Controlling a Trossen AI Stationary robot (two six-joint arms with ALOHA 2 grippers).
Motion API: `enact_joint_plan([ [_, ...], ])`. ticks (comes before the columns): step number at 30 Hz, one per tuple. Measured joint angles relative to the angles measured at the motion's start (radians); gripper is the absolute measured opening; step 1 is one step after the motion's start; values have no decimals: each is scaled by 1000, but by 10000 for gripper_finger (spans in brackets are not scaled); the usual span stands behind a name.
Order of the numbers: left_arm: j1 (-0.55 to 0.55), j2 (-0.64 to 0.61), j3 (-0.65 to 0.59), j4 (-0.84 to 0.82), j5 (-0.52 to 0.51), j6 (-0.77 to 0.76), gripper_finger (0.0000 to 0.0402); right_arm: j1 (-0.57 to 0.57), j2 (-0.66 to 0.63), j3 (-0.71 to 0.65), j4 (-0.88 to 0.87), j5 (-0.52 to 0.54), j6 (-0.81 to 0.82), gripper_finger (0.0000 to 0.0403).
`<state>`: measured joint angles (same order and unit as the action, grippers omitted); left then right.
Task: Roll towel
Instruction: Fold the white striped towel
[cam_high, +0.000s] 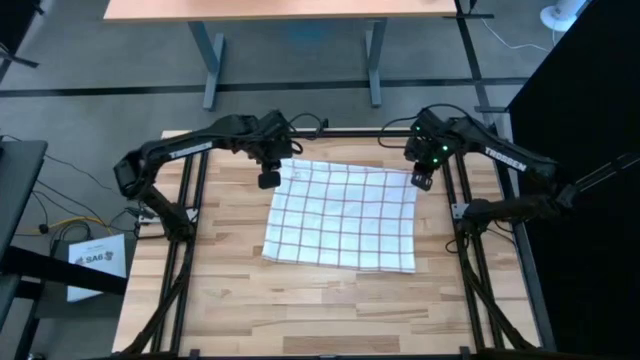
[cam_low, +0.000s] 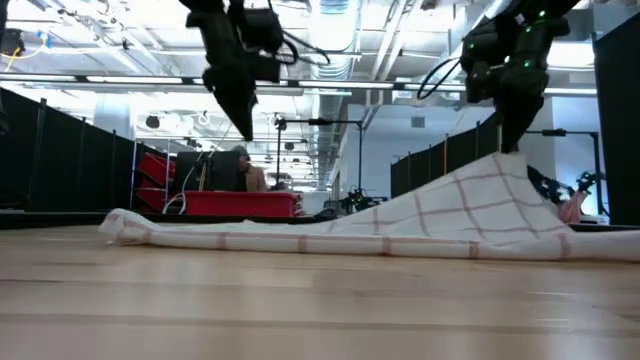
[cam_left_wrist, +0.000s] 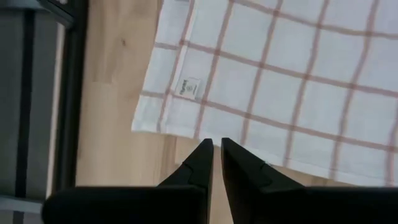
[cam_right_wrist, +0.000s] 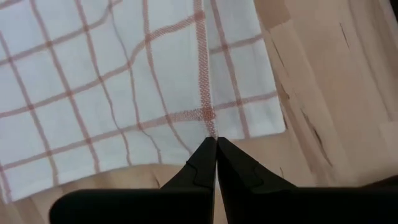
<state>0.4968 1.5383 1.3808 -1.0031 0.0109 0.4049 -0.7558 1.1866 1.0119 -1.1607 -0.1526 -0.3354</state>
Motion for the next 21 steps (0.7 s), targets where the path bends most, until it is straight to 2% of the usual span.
enact_joint_plan([
  [7, 27, -22, -8, 29, -1, 25, 17, 1, -7, 0, 0, -1, 21, 0],
  [10, 50, 30, -19, 91, -1, 70, 20, 1, 12, 0, 1, -2, 21, 0],
  [21, 125, 279, -2, 236, -1, 226, 96, 1, 30, 0, -21, -3, 32, 0],
])
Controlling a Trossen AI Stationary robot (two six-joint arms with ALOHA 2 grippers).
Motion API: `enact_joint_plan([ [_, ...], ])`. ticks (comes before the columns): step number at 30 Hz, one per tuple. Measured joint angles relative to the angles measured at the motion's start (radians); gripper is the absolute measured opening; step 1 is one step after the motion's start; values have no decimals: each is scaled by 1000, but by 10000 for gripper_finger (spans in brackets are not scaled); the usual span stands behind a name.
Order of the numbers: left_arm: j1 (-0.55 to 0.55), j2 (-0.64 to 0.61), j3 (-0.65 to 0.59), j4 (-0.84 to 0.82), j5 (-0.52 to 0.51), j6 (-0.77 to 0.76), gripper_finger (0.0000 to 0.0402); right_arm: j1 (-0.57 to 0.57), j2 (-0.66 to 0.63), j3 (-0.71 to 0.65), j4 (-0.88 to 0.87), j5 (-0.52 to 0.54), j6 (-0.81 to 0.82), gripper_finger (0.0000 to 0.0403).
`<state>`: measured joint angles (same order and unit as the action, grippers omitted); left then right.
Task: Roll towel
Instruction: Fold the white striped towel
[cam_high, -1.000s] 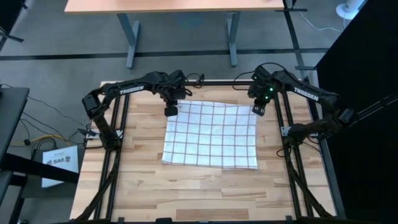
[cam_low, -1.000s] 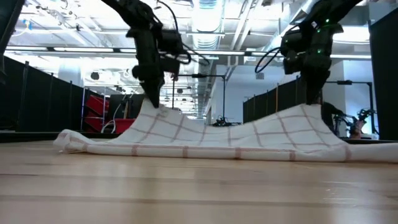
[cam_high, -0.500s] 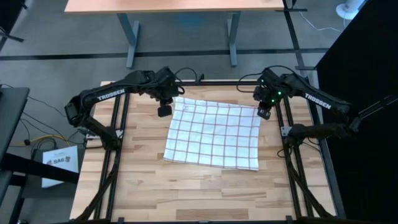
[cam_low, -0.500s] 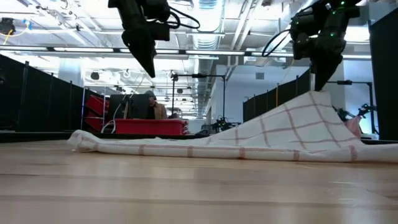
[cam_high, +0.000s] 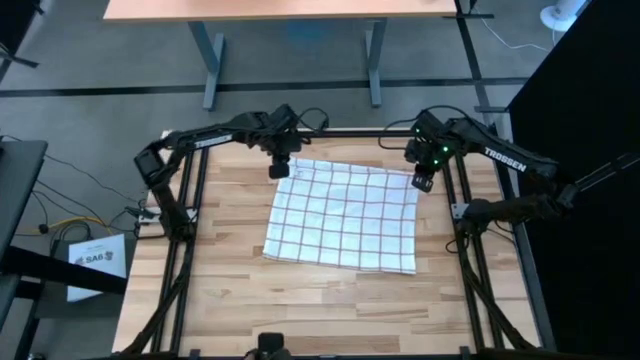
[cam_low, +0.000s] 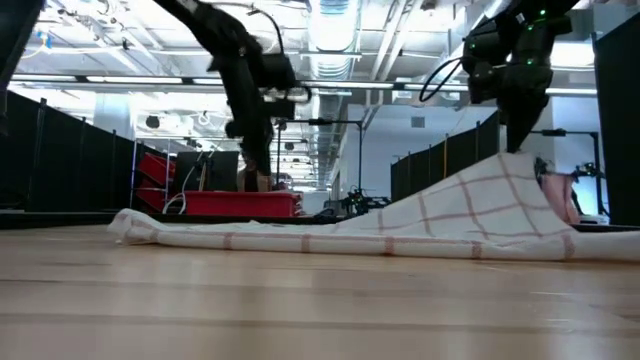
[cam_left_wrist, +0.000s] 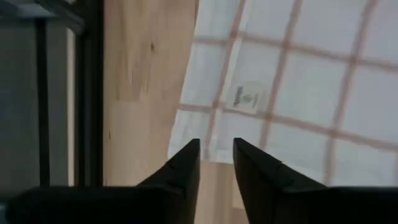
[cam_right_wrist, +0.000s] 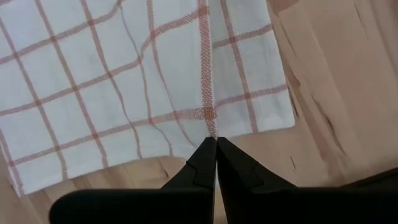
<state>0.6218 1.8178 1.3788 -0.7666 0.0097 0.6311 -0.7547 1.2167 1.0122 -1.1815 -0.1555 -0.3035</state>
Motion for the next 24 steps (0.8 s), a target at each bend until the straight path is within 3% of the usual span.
enact_joint_plan([
  [8, 28, 112, 0, 9, 0, 125, 143, 0, 0, 0, 2, 0, 0, 0],
  [24, 39, 181, -1, 37, 7, 126, 144, 0, 0, 0, 11, 0, 8, 0],
])
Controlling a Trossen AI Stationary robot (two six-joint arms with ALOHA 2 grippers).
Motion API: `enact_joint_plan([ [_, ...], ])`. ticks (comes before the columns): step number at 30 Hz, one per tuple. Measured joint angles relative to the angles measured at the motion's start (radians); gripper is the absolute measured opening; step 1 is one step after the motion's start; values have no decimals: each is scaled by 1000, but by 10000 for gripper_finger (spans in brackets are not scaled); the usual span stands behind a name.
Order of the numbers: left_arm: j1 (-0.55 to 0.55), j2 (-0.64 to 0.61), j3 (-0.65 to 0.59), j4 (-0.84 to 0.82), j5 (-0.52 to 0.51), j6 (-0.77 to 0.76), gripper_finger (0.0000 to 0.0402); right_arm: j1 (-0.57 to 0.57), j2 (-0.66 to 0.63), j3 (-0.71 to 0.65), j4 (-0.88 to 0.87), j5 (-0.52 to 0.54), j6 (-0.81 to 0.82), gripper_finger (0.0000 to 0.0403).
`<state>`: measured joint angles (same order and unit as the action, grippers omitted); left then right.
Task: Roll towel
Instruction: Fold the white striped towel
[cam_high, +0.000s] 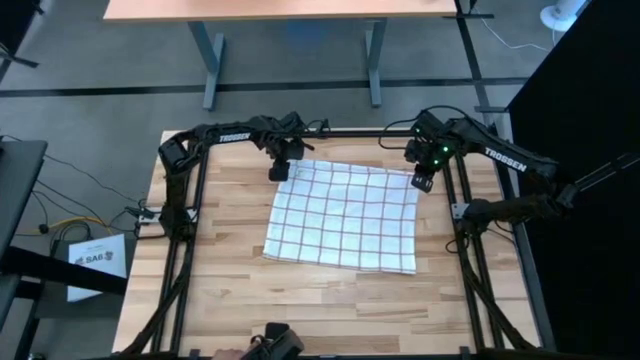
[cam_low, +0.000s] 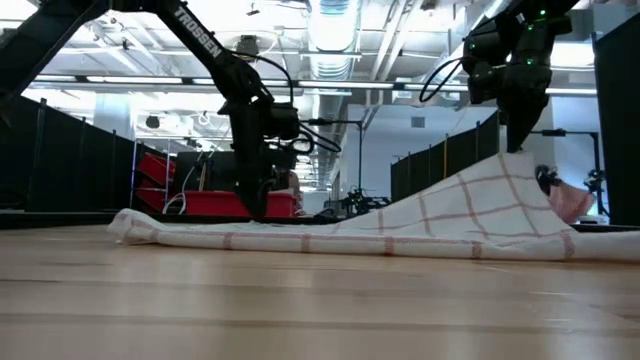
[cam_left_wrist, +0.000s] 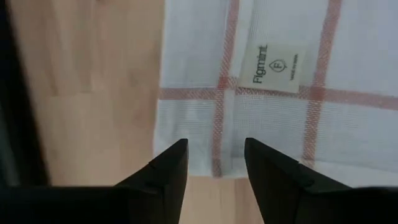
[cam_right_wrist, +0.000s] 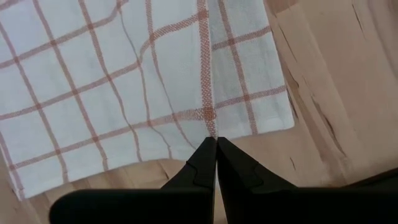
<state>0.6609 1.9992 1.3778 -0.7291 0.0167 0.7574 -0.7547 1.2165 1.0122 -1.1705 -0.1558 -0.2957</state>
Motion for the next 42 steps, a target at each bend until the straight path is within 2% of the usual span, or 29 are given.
enact_joint_plan([
  [11, 1, 16, 1, -26, -3, -25, 138, 0, 0, 0, 4, 0, -1, 0],
  [21, -23, 16, 1, -76, -7, -37, 76, 0, 0, 0, 5, 0, -1, 0],
  [36, -27, -19, -2, -93, 4, -28, 8, 0, 0, 0, 26, 0, -19, 0],
  [42, -27, -23, 24, -144, 2, -60, 2, 0, 0, 0, 28, 0, -20, 0],
])
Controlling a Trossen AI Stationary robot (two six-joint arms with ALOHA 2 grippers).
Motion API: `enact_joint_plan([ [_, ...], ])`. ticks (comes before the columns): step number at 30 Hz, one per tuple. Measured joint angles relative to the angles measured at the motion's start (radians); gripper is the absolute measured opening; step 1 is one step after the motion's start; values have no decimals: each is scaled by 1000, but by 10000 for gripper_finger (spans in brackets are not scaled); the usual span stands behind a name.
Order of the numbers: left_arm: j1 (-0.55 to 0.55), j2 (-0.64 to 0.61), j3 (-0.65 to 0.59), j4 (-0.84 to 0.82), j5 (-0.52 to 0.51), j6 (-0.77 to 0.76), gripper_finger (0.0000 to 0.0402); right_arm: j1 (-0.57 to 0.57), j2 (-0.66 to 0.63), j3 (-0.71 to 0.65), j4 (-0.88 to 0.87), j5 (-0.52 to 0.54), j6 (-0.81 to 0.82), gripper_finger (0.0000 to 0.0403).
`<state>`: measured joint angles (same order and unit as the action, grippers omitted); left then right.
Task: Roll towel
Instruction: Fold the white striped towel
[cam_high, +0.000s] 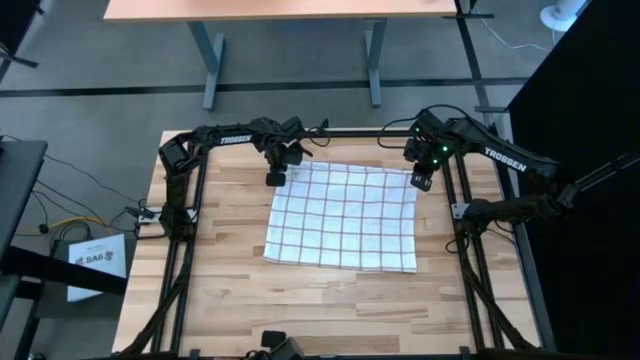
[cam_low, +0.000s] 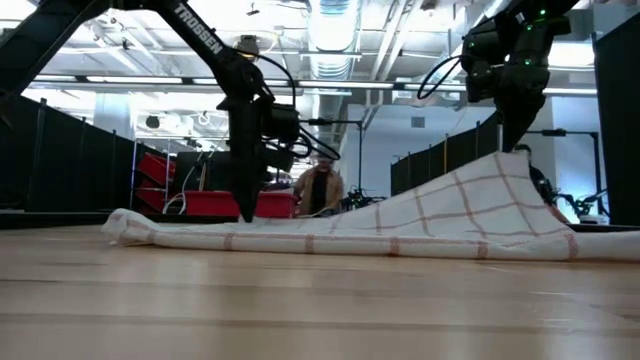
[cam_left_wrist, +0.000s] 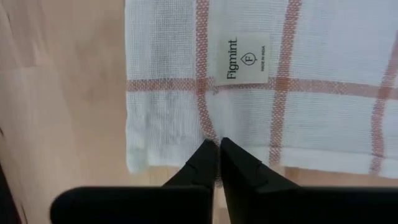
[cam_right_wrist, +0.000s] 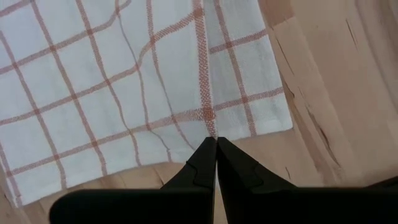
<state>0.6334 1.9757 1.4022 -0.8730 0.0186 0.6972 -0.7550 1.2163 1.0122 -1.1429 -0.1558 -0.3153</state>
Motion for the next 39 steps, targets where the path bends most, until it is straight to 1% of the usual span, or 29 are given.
enact_joint_plan([
  [6, -15, -16, 91, -118, -2, -33, 1, 0, 0, 0, -4, 0, -4, 0],
  [10, -40, -56, 133, -163, -2, -59, 1, 0, 0, 0, -16, 0, -6, 0],
  [13, -70, -104, 131, -199, -3, -92, 1, 8, -3, 0, -42, 0, -3, 0],
  [22, -200, -293, 61, -295, -13, -249, 0, 160, -79, 0, -74, 0, 91, 0],
  [29, -320, -480, 15, -340, -11, -400, 0, 369, -228, 0, -97, -8, 311, 0],
  [32, -361, -548, 14, -356, 13, -474, 0, 470, -282, 0, -99, -43, 423, 0],
  [35, -387, -594, 14, -382, 99, -557, 0, 585, -318, 0, -99, -79, 520, 0],
  [37, -401, -607, 14, -415, 159, -618, 0, 663, -327, 0, -99, -83, 572, 0],
  [39, -418, -610, 14, -463, 197, -670, 0, 740, -329, 0, -98, -83, 615, 0],
])
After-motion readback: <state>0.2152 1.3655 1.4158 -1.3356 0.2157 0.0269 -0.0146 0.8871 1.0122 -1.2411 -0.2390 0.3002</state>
